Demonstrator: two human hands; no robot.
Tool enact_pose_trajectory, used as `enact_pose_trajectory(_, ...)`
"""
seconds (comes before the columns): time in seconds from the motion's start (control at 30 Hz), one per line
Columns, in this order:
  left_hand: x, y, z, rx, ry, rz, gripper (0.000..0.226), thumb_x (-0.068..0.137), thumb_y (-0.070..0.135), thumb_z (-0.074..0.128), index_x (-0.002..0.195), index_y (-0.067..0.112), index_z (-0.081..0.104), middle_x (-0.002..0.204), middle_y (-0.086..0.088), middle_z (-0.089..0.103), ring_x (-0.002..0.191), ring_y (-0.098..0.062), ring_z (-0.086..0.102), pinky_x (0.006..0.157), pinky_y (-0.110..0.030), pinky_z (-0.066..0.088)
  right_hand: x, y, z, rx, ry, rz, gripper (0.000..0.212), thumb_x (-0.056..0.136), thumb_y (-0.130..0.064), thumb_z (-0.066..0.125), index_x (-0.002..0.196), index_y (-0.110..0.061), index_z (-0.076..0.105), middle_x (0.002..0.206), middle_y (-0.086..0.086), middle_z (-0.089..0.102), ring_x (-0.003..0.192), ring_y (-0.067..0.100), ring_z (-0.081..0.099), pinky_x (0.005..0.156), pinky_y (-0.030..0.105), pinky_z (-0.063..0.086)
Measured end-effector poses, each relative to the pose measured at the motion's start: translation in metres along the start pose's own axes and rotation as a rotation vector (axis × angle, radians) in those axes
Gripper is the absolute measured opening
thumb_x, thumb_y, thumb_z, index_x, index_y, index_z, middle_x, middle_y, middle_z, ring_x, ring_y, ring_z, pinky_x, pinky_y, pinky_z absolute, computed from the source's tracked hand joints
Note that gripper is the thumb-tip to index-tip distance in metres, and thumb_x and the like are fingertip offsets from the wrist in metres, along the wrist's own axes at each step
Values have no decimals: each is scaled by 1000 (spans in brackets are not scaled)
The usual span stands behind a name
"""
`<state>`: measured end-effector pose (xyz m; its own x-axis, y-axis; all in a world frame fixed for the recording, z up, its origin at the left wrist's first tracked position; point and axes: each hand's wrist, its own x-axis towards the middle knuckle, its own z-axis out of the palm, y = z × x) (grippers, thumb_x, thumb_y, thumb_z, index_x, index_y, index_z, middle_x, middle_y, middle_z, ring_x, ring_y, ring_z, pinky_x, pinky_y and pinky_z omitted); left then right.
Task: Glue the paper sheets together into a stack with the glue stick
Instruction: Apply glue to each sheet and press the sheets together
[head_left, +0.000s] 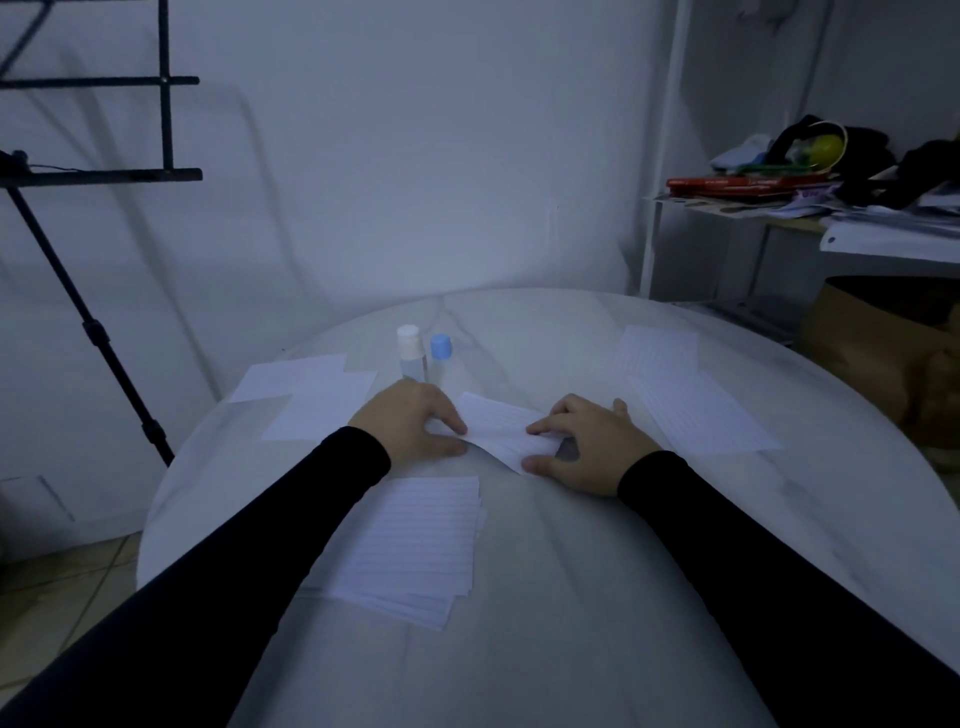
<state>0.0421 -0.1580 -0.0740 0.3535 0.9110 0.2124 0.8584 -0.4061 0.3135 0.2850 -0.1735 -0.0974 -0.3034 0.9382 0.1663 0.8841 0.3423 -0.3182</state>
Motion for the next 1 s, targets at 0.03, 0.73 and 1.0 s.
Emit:
enact_pose_trajectory(0.03,1,-2,1,-37,30,9,16,70,38,81,83,30,76,93,16,67,92,-4,60,89,-27,47,0,0,0,10,-2,-8,54,78,-66,54,122,-36,57,120,-12,47,112,9,49,113,49,9)
enact_pose_trajectory(0.73,-6,9,-22,-562,-252,-577,53,88,66,42,109,19,57,85,-2,75,52,-14,55,47,-21,34,8,-1,-3,220,728,-431,25,84,-19,55,97,-22,75,57,1,47,55,13,41,56,25,34)
enact_pose_trajectory(1.0,-14,-14,-33,-582,-18,-575,60,66,47,82,118,28,60,105,-3,62,79,-18,54,58,-24,43,-1,-7,-6,504,373,-266,43,68,-20,50,105,-19,72,84,-20,63,76,0,56,69,8,40)
